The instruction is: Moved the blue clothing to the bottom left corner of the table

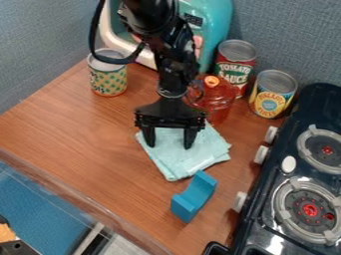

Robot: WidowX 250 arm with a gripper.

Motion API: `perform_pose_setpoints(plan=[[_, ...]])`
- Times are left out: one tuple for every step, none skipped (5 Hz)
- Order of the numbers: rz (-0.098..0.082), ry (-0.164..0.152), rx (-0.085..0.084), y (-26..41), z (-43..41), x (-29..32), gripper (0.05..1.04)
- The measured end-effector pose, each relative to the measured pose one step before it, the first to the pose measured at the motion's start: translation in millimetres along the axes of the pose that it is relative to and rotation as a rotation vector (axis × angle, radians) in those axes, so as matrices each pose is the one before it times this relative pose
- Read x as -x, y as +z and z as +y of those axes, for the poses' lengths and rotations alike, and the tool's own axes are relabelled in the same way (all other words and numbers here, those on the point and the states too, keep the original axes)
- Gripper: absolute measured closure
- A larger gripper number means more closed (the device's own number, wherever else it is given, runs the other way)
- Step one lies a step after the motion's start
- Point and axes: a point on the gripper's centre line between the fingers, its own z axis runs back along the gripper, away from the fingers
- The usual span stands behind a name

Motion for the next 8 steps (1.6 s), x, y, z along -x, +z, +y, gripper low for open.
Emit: perform_pose_setpoints(plan=[[-0.0064,0.0069,0.0073,-2.16,7.82,0.86,0.083],[-0.0133,0.0072,-0.0212,2.99,14.42,4.29,0.083],[0.0214,0.1092,-0.0861,6.89,37.80,-0.76,0.084],[0.0000,0.0948,-0.0513,8.85,31.54,-8.95,0.084],[0.0025,0.1221,-0.0408,-2.41,45.19,-13.10,0.084],[-0.0177,0.0593,-0.0552,-4.48,29.88,-10.87,0.084],[0.0151,0.0388,-0.0599,-16.84,25.86,-3.98,0.085],[0.0092,0.0965,-0.0101,-6.86,24.36,-11.19,0.085]])
